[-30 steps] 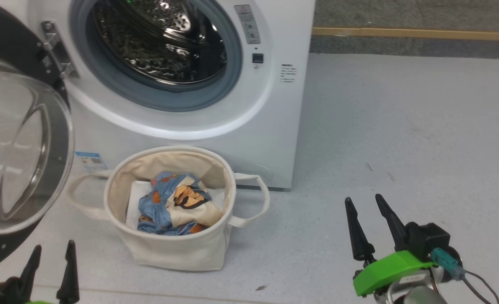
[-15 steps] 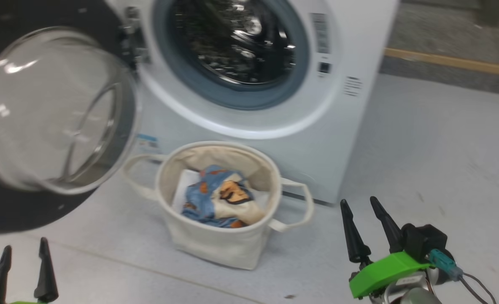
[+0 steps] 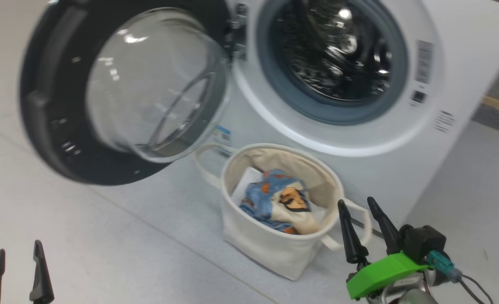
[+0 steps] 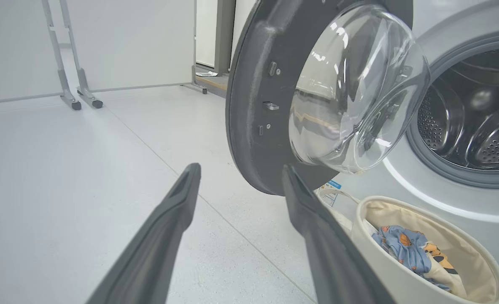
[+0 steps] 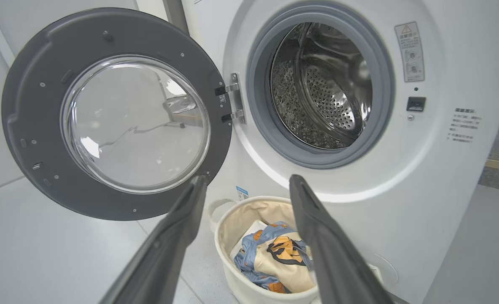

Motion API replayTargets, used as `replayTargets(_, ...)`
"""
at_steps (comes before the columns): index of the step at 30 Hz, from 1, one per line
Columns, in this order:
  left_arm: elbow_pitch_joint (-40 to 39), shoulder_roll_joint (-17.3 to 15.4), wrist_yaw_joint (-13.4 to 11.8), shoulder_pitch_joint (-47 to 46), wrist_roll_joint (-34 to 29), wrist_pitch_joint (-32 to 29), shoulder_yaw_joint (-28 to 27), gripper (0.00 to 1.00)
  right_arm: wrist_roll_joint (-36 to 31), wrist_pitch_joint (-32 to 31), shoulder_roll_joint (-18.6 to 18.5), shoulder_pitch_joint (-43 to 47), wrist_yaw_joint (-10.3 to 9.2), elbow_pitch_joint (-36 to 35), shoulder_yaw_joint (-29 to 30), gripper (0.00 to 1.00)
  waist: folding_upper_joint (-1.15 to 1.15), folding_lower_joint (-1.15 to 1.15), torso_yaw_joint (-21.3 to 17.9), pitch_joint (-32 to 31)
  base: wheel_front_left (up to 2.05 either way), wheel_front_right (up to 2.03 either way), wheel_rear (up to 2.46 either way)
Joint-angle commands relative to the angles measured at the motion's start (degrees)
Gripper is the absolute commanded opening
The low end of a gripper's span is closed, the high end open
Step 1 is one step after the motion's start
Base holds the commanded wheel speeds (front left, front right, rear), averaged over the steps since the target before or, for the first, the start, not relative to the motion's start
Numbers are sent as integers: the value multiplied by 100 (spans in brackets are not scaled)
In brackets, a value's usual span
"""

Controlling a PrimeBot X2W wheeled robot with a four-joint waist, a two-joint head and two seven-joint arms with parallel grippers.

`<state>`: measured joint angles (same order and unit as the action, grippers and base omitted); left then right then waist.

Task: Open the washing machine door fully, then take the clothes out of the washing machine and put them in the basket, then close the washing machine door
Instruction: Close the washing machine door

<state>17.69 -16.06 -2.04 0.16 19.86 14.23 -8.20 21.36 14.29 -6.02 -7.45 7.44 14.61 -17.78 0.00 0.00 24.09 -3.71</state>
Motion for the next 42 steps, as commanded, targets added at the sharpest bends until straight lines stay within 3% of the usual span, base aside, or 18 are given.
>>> replayTargets(1, -235, -108, -47, -235, 15, 38, -214, 100, 23, 71, 25, -95, 5, -201, -117, 100, 0, 0, 250, 27, 0, 0, 0)
replayTargets(11, -405, -91, -138, -90, 211, 57, -480, 100, 86, 71, 34, -373, 5, -62, -399, 100, 0, 0, 360, 185, 0, 0, 0)
replayTargets(20, -466, -29, 50, -99, 604, 60, -678, 100, 107, 71, 33, -385, 5, 7, -462, 100, 0, 0, 350, 229, 0, 0, 0)
replayTargets(24, -369, -76, 381, -275, 1235, -110, -954, 100, 89, 71, 8, -410, 5, 40, -534, 100, 0, 0, 340, 288, 0, 0, 0)
replayTargets(30, 92, -520, 800, -946, 2378, -851, -1320, 100, 46, 71, -115, -537, 5, 84, -630, 100, 0, 0, 335, 484, 0, 0, 0)
replayTargets(33, 379, -899, 887, -1393, 2876, -1320, -1398, 100, 30, 71, -183, -600, 5, 121, -686, 100, 0, 0, 330, 591, 0, 0, 0)
replayTargets(42, 1787, -1624, 948, -3106, 4982, -3110, -1805, 100, -40, 71, -385, -777, 5, 206, -805, 100, 0, 0, 287, 916, 0, 0, 0)
